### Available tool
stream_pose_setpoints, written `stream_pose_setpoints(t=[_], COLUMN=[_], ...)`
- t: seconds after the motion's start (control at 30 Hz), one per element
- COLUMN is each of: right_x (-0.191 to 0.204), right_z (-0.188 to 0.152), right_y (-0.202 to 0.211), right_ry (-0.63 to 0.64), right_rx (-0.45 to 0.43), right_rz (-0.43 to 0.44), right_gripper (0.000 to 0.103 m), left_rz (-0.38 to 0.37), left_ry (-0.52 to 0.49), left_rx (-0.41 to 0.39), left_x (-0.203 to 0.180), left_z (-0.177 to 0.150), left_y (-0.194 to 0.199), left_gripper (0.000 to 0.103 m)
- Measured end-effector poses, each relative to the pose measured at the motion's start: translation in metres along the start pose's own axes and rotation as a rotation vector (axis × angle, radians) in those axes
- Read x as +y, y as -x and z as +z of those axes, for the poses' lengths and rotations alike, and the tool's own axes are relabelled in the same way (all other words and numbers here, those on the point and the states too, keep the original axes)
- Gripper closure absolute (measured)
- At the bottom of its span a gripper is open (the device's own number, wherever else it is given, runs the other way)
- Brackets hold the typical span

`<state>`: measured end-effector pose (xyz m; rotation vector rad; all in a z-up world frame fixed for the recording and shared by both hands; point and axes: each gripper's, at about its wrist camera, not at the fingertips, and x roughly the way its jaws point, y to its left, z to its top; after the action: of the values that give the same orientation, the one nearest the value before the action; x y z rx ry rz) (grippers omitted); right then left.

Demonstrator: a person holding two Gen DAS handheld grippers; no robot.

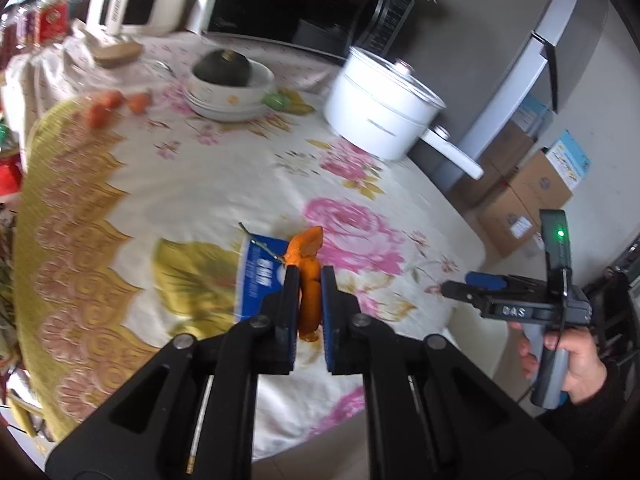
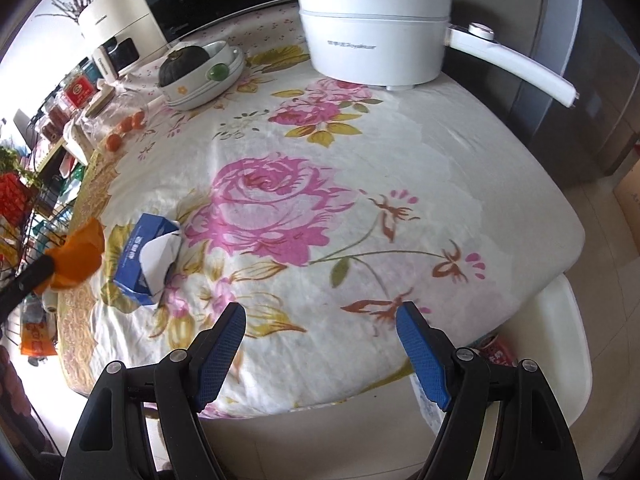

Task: Collect trash
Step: 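Grasp the blue biscuit box with the right tool while the left tool holds the peel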

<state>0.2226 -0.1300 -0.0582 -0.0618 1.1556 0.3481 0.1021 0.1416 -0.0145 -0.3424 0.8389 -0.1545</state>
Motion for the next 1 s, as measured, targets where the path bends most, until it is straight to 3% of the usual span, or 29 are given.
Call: stream_pose_setpoints(t=[0.13, 0.33, 0.37, 0.43, 0.5, 0.67, 0.73, 0.87, 0.9, 1.0], right_x=[0.029, 0.067, 0.070, 0.076, 0.081, 0.083, 0.083, 0.086, 0.088, 0.096], right_z=[0.003, 0.004, 0.003, 0.003, 0.003, 0.001, 0.002, 0.005, 0.006, 0.011], right_y=[-0.007, -0.023, -0.025, -0.028, -0.031, -0.039, -0.041, -0.044, -0.045, -0.048], right_ry=[0.040, 0.080, 0.083, 0.091, 0.095, 0.087, 0.081, 0.057, 0.050, 0.018], right_rx=[0.006, 0.028, 0.030, 0.035, 0.040, 0.057, 0.061, 0.066, 0.066, 0.067], right_rz=[0.020, 0.039, 0.040, 0.039, 0.033, 0.018, 0.013, 0.019, 0.024, 0.050], right_gripper=[0.024, 0.024, 0.024, 0.024, 0.024, 0.024, 0.024, 0.024, 0.024, 0.024], left_rz=[0.108, 0.166, 0.159, 0.147, 0.146, 0.152, 0.200, 0.232, 0.234, 0.201], left_ry=[0.010, 0.050, 0.060, 0.078, 0.097, 0.089, 0.068, 0.033, 0.022, 0.026], left_rx=[-0.014, 0.131, 0.151, 0.167, 0.166, 0.230, 0.289, 0.344, 0.339, 0.346], left_x=[0.029, 0.073, 0.078, 0.083, 0.087, 0.086, 0.087, 0.089, 0.088, 0.093], left_z=[-0.002, -0.021, -0.023, -0.025, -0.024, -0.022, -0.027, -0.035, -0.036, -0.039], left_y=[0.000, -0.023, -0.026, -0.027, -0.029, -0.046, -0.057, -0.062, -0.060, -0.056], left_gripper=[0.092, 0.091, 0.085, 0.045, 0.033, 0.033, 0.034, 0.050, 0.059, 0.067])
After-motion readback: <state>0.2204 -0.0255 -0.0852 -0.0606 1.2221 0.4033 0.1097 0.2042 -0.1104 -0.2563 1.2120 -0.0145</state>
